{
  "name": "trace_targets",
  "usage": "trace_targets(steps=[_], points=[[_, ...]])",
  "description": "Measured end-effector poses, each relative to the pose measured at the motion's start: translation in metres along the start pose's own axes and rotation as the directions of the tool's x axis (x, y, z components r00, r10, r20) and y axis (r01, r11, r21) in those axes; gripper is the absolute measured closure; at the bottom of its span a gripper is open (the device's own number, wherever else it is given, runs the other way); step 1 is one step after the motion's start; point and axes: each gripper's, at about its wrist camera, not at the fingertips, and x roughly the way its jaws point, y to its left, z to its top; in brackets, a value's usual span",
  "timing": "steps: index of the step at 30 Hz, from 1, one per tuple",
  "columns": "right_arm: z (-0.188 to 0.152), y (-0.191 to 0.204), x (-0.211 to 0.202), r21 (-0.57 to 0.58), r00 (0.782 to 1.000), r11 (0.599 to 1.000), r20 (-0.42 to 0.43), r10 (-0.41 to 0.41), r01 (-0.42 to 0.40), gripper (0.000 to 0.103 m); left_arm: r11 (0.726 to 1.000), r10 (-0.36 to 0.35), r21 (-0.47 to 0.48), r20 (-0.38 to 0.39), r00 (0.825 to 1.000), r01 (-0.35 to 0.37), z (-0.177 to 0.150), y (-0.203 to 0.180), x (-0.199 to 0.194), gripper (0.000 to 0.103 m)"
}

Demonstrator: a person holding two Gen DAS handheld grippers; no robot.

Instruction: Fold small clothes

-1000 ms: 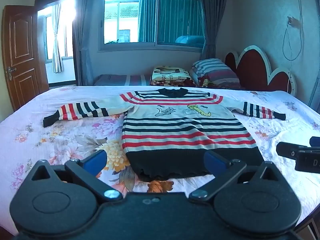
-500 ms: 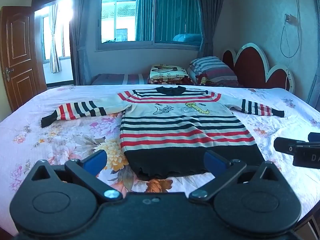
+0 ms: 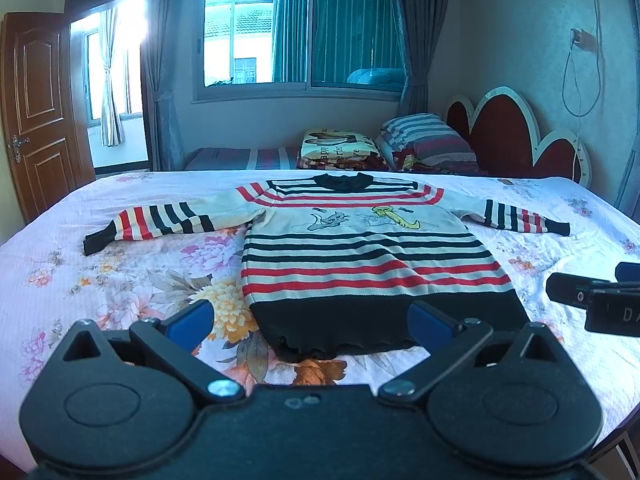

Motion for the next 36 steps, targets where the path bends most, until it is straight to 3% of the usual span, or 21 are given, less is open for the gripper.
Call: trace_targets(steps=[36], points=[[0.0003, 0.0026, -0.0008, 0.008, 1.000, 1.000, 0.002, 0.004, -0.004, 0.000, 1.000, 0.009, 0.005, -0.004, 1.000, -0.009, 0.0014, -0.0049, -0.0006, 0.001]])
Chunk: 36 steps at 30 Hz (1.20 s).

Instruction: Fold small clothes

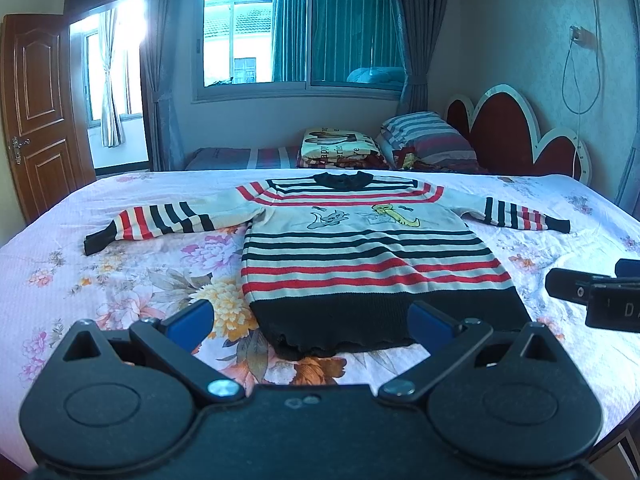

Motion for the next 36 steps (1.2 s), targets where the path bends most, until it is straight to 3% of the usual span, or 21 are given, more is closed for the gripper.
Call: trace_targets(steps=[27, 33, 36], points=[[-0.001, 0.000, 0.003, 0.004, 1.000, 1.000, -0.008, 0.012, -0.012, 0.000, 1.000, 0.008, 0.001, -0.006, 1.000, -0.008, -0.001, -0.003, -0.002, 0.001], [0.002, -0.012, 0.008, 0.073, 1.000, 0.997, -0.014, 0.008, -0.007, 0.000, 0.992, -0.055, -0.119, -0.021, 0.998, 0.052, 0.002, 0.007, 0.004, 0.001], [0.004, -0.025, 0.008, 0.097, 0.999, 0.995, -0.011, -0.030, 0.031, 0.000, 0.992, -0.079, -0.098, -0.019, 0.997, 0.077, 0.007, 0.003, 0.010, 0.001]])
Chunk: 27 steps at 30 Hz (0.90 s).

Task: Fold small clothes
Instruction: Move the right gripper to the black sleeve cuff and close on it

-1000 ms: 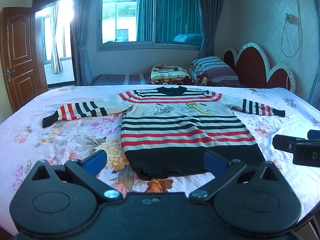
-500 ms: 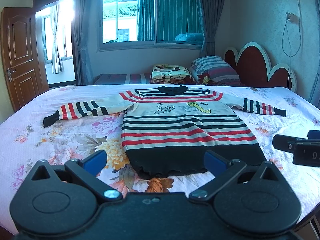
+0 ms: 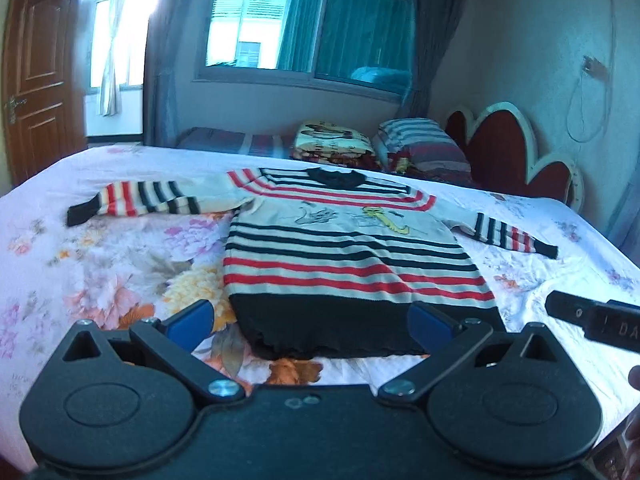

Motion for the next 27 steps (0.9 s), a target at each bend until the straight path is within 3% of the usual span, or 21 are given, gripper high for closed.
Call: trace_targets(steps=[6, 11, 16, 19, 20, 22, 26, 27], points=[[0.014, -0.039, 0.014, 0.052, 0.998, 0.997, 0.024, -0.061, 0.060, 0.000, 1.000, -0.025, 0.020, 0.035, 0.999, 0.024, 0.009, -0.007, 0.018, 0.001], [0.036, -0.067, 0.046, 0.093, 0.995, 0.992, 0.037, -0.090, 0.086, 0.000, 0.999, -0.029, 0.017, 0.001, 1.000, 0.029, 0.022, -0.007, 0.047, 0.001], [0.061, -0.099, 0.083, 0.140, 0.993, 0.985, 0.048, -0.108, 0.100, 0.000, 0.999, 0.044, 0.002, -0.011, 0.999, -0.044, 0.044, -0.012, 0.088, 0.002], [0.074, -0.123, 0.103, 0.166, 0.991, 0.980, 0.057, -0.120, 0.110, 0.001, 0.996, 0.090, 0.024, -0.013, 0.996, -0.090, 0.060, -0.022, 0.117, 0.018], [0.077, -0.131, 0.109, 0.174, 0.990, 0.978, 0.061, -0.129, 0.116, 0.021, 0.995, 0.098, 0.022, -0.006, 0.995, -0.098, 0.065, -0.024, 0.126, 0.020], [0.085, -0.150, 0.126, 0.207, 0.989, 0.970, 0.041, -0.142, 0.131, 0.042, 0.992, 0.122, 0.016, 0.017, 0.992, -0.122, 0.075, -0.028, 0.143, 0.021], [0.096, -0.191, 0.160, 0.283, 0.985, 0.947, 0.035, -0.166, 0.149, 0.042, 0.988, 0.153, 0.001, 0.003, 0.988, -0.153, 0.093, -0.035, 0.179, 0.003], [0.099, -0.203, 0.171, 0.299, 0.984, 0.942, 0.034, -0.173, 0.155, 0.042, 0.989, 0.148, -0.007, 0.002, 0.989, -0.148, 0.096, -0.036, 0.186, 0.003]])
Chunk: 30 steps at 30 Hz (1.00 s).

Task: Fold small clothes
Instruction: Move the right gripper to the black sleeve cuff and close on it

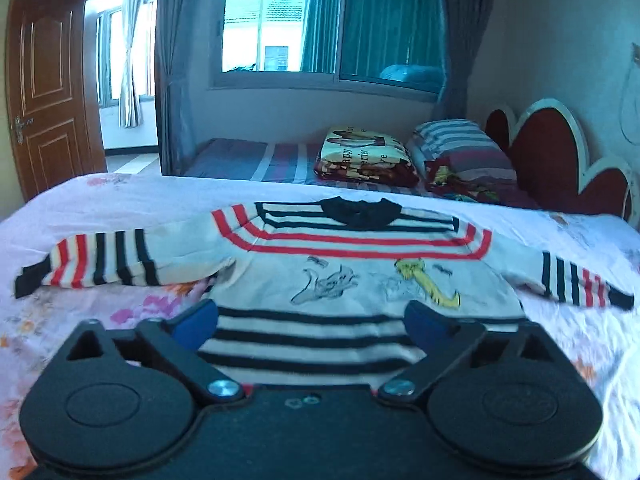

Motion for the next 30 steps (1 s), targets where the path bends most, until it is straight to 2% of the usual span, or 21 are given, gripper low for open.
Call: trace_targets(steps=[6, 11, 12, 13, 14, 21, 24, 26, 29, 30], points=[[0.028, -0.057, 0.086, 0.178, 0.998, 0.983, -0.042, -0.047, 0.053, 0.042, 0.999, 0.038, 0.031, -0.075, 0.996, -0.036, 0.004, -0.019, 0.046, 0.003], [0.025, -0.099, 0.149, 0.326, 0.992, 0.940, -0.111, -0.064, 0.097, 0.042, 0.996, 0.082, 0.041, -0.134, 0.988, -0.077, 0.001, -0.027, 0.074, 0.003], [0.023, -0.106, 0.156, 0.352, 0.991, 0.930, -0.118, -0.068, 0.106, 0.043, 0.996, 0.089, 0.044, -0.138, 0.986, -0.084, 0.001, -0.029, 0.078, 0.003], [0.021, -0.113, 0.161, 0.377, 0.991, 0.920, -0.116, -0.068, 0.107, 0.052, 0.995, 0.095, 0.048, -0.141, 0.985, -0.089, 0.002, -0.030, 0.082, 0.003], [0.021, -0.119, 0.165, 0.396, 0.992, 0.913, -0.111, -0.062, 0.101, 0.056, 0.994, 0.102, 0.051, -0.145, 0.984, -0.096, 0.003, -0.032, 0.086, 0.003], [0.016, -0.152, 0.185, 0.509, 0.993, 0.854, -0.106, -0.058, 0.105, 0.057, 0.993, 0.114, 0.060, -0.166, 0.979, -0.105, 0.014, -0.048, 0.113, 0.003], [0.017, -0.150, 0.185, 0.496, 0.995, 0.864, -0.089, -0.044, 0.083, 0.057, 0.993, 0.104, 0.068, -0.161, 0.982, -0.094, 0.019, -0.059, 0.120, 0.003], [0.016, -0.153, 0.187, 0.516, 0.997, 0.855, -0.076, -0.026, 0.062, 0.073, 0.994, 0.096, 0.066, -0.159, 0.983, -0.086, 0.021, -0.065, 0.121, 0.003], [0.015, -0.164, 0.194, 0.535, 0.997, 0.844, -0.075, -0.005, 0.045, 0.093, 0.994, 0.095, 0.065, -0.160, 0.982, -0.086, 0.023, -0.068, 0.123, 0.003], [0.016, -0.165, 0.195, 0.526, 0.997, 0.850, -0.072, -0.001, 0.039, 0.097, 0.994, 0.097, 0.063, -0.161, 0.982, -0.088, 0.023, -0.067, 0.122, 0.003]])
